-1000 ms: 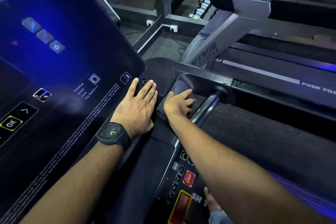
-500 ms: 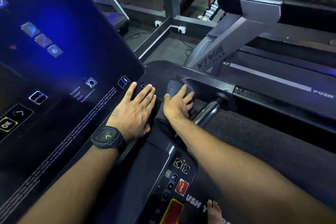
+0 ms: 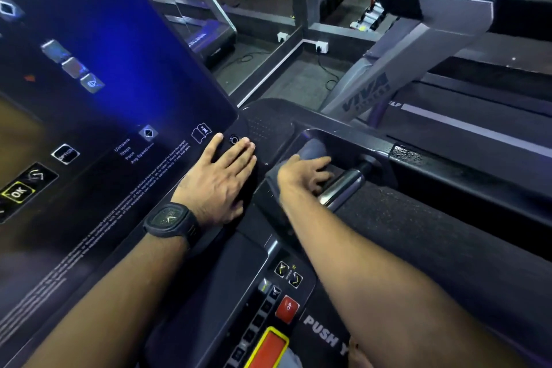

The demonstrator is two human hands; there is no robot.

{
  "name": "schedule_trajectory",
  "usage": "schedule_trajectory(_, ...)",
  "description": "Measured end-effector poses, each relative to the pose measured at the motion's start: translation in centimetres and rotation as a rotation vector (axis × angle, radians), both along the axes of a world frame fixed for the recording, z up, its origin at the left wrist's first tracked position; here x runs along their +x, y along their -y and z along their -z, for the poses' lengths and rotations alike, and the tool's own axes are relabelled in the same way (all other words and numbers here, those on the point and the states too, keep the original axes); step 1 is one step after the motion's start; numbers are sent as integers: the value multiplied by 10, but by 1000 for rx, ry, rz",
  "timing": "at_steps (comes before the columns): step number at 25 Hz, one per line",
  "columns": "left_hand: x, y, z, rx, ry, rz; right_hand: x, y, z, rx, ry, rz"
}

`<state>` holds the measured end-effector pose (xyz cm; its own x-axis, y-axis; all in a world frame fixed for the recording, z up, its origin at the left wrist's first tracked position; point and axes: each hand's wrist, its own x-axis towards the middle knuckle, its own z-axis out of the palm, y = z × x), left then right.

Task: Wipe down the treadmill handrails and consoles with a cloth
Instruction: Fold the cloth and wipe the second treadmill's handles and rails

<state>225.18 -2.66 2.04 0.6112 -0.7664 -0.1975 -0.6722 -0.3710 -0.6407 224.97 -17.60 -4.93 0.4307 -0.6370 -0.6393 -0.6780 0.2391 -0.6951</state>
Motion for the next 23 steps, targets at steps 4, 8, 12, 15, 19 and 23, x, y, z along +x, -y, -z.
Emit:
schedule_trajectory(4, 1, -1, 2, 8, 33, -2, -13, -25, -5, -136, 75, -287)
schedule_trajectory(8, 2, -1, 5, 10, 39, 24, 9, 16, -3, -7, 6, -30)
schedule_trajectory(12, 3, -2, 3, -2, 52, 38, -17, -31, -2, -194, 67, -324)
schedule_trajectory(15, 2, 0, 5, 0, 34, 38, 6, 4, -3, -245, 92, -267)
schedule_trajectory(19, 3, -2, 4, -20, 42, 36, -14, -21, 9, -520, 199, -445)
schedule_trajectory(23, 4, -2, 7, -30, 34, 22, 7, 5, 8, -536, 223, -467)
